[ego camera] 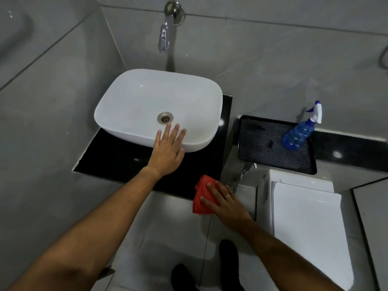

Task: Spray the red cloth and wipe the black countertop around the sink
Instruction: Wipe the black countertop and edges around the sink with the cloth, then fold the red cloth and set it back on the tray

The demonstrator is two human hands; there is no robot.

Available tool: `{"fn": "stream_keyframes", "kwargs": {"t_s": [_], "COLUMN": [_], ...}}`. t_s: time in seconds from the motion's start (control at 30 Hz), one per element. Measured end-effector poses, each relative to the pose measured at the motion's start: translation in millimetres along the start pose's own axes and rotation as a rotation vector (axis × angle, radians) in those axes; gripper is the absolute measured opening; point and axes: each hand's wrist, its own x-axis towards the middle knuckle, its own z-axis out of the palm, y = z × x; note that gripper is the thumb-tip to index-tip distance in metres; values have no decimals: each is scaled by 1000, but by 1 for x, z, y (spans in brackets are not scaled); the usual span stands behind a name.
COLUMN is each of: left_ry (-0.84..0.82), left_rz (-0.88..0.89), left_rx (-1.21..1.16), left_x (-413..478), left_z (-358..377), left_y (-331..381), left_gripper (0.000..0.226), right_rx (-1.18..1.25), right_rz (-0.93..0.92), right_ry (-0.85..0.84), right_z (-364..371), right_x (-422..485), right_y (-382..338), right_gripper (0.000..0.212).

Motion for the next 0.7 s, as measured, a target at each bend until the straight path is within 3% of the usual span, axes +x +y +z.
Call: {"fn": "stream_keyframes", "kwargs": {"t_s": [0.1, 0.27, 0.4, 0.57, 0.63, 0.7], "left_ry": [18, 138, 13, -397, -418, -352], "left_rz": [-10, 203, -61, -445, -508, -534], "left_rx": [-108, -307, -684, -1153, -1329, -1403], "left_x": [8, 61, 124, 200, 226, 248], "left_z": [-7, -24, -15, 20, 39, 59], "left_y": [5, 59, 130, 183, 192, 198], "left_gripper": [65, 59, 50, 51, 34, 18], "right_rx": [-22, 67, 213, 360, 486, 745], "right_rz": [-63, 159, 207, 227, 341, 568], "right_ry": [24, 146, 329, 524, 533, 534], "right_z": [-12, -67, -97, -96, -82, -65], "right_x": [-13, 4, 25, 46, 46, 47], "right_y": [34, 115, 170, 237, 264, 285], "right_gripper": [60, 71, 84, 74, 81, 100]}}
